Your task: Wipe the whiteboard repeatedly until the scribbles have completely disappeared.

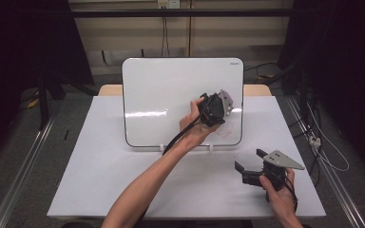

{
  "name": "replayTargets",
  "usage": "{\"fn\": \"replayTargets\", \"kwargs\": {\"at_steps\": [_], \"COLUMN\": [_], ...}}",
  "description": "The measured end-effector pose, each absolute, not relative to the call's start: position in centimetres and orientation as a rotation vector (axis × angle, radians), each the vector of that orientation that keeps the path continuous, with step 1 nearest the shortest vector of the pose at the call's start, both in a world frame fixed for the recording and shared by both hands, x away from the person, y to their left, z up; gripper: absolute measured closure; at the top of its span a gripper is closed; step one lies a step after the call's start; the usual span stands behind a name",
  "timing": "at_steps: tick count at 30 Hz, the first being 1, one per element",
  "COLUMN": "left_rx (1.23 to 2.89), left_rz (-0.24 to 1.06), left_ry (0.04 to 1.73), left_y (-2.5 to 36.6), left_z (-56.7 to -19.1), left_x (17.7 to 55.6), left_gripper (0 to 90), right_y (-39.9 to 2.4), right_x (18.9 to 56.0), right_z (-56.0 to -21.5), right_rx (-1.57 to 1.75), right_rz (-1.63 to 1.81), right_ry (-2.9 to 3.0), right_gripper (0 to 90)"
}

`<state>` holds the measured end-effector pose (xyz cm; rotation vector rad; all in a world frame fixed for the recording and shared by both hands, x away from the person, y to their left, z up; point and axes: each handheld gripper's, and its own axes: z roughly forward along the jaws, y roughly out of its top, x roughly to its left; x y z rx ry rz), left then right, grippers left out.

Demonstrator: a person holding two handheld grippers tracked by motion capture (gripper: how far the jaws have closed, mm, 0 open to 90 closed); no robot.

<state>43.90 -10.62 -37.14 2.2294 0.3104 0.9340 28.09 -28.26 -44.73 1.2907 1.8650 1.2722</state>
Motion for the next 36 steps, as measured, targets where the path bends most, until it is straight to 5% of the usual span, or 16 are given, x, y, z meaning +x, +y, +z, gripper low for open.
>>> {"fn": "replayTargets", "kwargs": {"at_steps": [10, 26, 36], "left_rx": [2.321, 2.233, 2.338], "left_rz": [0.936, 0.911, 0.91], "left_ry": [0.133, 0.295, 0.105], "left_y": [-12.7, -12.5, -12.7], "left_z": [-40.5, -36.6, -41.3], "left_x": [40.6, 44.5, 39.9], "left_gripper": [41.2, 41.3, 41.3], "right_y": [-28.2, -28.3, -28.1], "right_x": [28.1, 28.0, 28.0], "right_z": [-44.7, -44.7, -44.7], "right_rx": [1.289, 1.284, 1.276], "right_rz": [1.27, 1.268, 1.263], "right_ry": [1.87, 1.87, 1.876], "right_gripper": [4.6, 4.6, 4.6]}}
